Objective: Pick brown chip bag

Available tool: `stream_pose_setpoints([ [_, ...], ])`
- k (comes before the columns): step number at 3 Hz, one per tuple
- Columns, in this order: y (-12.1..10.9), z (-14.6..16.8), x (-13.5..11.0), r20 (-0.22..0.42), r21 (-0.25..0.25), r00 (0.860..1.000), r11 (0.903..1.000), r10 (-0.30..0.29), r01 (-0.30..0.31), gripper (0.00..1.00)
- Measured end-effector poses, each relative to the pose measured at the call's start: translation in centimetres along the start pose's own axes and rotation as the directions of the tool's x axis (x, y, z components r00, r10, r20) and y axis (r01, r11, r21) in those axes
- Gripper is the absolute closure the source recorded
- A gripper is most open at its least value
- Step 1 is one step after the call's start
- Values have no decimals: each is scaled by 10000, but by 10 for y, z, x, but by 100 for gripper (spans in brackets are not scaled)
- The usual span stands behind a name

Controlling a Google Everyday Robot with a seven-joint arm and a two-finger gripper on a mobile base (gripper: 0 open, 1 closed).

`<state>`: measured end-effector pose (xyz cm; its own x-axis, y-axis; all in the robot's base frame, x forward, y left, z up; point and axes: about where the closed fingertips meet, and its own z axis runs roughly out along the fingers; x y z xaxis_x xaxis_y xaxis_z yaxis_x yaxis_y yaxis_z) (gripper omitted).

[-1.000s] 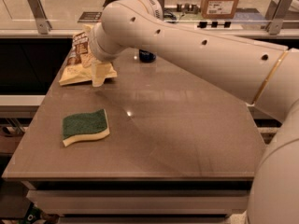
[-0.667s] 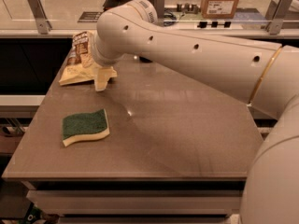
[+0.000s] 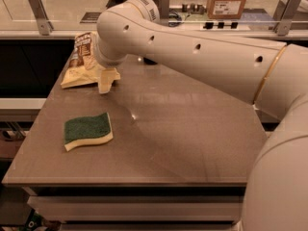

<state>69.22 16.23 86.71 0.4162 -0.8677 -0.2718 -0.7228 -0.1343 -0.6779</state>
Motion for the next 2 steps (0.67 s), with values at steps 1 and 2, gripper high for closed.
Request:
stream_pose_setpoints([
  [1, -21, -7, 8, -169, 560, 9998, 9984, -92, 101, 0],
  [2, -44, -18, 17, -295, 1196, 9996, 9928, -28, 63, 0],
])
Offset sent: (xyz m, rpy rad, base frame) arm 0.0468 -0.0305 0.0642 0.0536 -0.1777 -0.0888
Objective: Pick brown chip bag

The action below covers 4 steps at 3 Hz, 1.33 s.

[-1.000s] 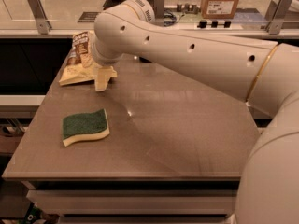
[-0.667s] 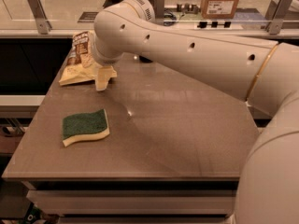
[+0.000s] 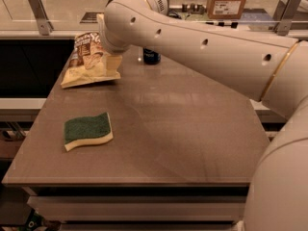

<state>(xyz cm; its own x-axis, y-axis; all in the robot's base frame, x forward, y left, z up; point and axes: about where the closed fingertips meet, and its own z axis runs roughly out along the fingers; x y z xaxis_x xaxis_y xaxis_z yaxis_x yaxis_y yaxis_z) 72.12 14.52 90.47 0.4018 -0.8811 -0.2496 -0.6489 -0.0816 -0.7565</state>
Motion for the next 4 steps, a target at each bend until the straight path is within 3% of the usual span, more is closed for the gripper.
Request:
stream_pose_setpoints([
  [1, -5, 3, -4, 181, 165, 9998, 9998, 116, -119, 0],
  [3, 21, 26, -28, 1027, -719, 9939, 9969, 406, -333, 0],
  [4, 23, 27, -30, 1070, -773, 9933, 9964, 432, -350, 0],
])
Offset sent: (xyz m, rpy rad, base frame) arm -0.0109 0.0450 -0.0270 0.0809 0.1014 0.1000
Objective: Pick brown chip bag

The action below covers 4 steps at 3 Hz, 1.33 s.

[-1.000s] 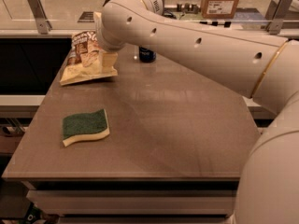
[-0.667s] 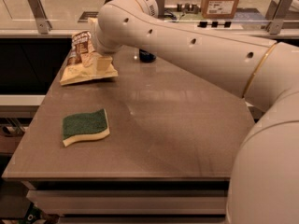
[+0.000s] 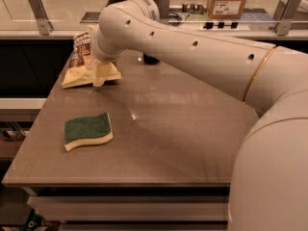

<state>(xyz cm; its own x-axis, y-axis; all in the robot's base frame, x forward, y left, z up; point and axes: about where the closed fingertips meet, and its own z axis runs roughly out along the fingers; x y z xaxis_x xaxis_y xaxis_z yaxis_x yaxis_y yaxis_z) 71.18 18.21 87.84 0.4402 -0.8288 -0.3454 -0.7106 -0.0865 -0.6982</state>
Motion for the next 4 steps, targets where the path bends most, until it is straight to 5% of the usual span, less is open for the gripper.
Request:
stream_pose_setpoints([
  [4, 4, 3, -3, 29, -77, 10000, 10000, -36, 36, 88],
])
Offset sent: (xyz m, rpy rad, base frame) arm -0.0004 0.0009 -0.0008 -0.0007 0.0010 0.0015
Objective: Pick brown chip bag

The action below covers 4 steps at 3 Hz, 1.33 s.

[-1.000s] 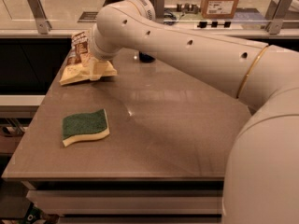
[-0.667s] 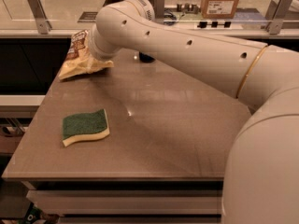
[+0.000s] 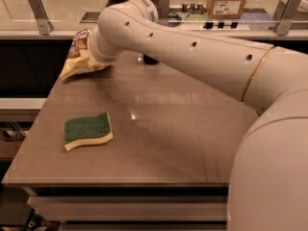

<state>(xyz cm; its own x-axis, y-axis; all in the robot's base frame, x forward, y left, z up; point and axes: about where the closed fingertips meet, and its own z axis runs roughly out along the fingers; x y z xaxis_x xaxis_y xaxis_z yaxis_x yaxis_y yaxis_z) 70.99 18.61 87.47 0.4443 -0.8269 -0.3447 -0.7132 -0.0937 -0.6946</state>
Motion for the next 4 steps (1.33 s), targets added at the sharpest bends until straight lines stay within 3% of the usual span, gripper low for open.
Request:
stream_pose_setpoints([
  [1, 1, 1, -1, 7, -18, 10000, 10000, -9, 9, 100],
  [2, 1, 1, -1, 14, -4, 10000, 10000, -10, 10, 100],
  [3, -16, -9, -4, -176, 402, 9992, 9985, -359, 366, 100],
  [4, -49, -23, -11, -462, 952, 9934, 9895, -1051, 1091, 100],
])
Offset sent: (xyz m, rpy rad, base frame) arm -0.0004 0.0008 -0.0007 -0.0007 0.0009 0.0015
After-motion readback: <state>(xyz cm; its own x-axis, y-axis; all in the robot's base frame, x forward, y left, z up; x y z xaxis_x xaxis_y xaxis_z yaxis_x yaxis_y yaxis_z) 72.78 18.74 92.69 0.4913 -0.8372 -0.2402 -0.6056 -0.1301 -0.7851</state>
